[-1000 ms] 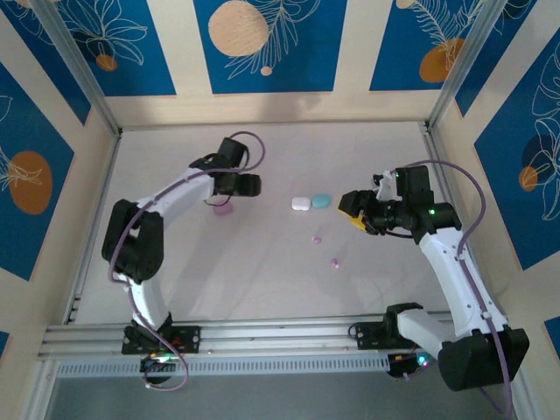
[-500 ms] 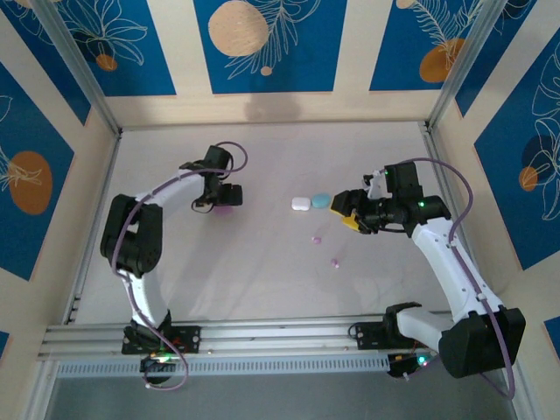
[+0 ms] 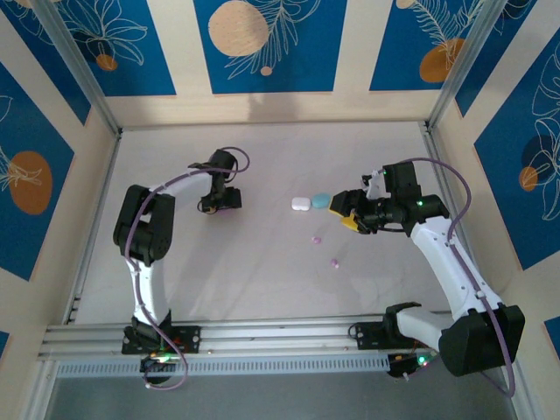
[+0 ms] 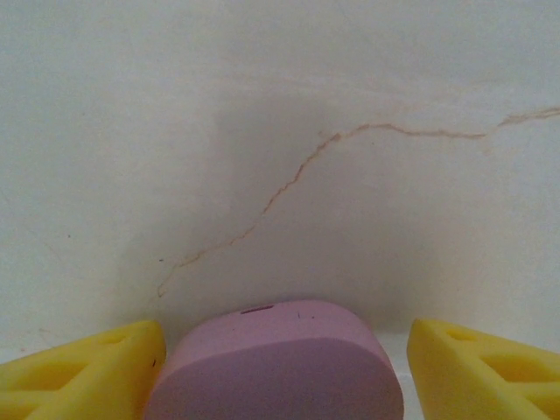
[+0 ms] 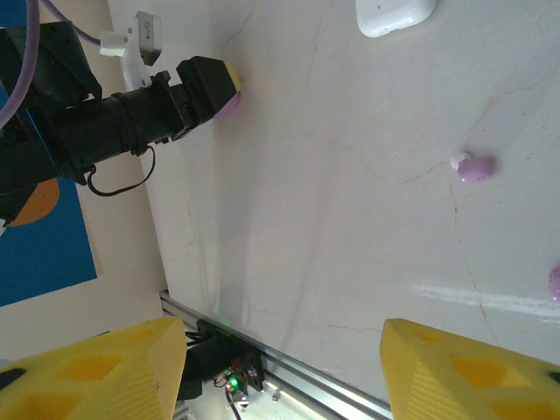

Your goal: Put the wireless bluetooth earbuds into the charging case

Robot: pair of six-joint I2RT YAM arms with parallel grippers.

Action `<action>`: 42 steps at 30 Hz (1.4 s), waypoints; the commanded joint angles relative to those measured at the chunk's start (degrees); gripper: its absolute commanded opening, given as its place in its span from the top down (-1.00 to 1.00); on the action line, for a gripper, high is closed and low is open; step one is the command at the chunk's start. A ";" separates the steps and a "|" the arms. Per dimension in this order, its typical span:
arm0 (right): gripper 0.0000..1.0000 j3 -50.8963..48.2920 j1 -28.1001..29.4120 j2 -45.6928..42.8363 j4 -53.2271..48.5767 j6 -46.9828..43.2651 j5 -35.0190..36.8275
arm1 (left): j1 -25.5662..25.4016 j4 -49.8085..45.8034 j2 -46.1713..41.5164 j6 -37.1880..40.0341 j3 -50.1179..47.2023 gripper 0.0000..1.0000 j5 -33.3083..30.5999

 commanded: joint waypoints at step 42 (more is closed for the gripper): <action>-0.22 -6.96 1.04 -5.32 -0.01 -2.82 3.15 | -34.19 3.50 -8.23 -6.78 -13.98 -0.28 -0.77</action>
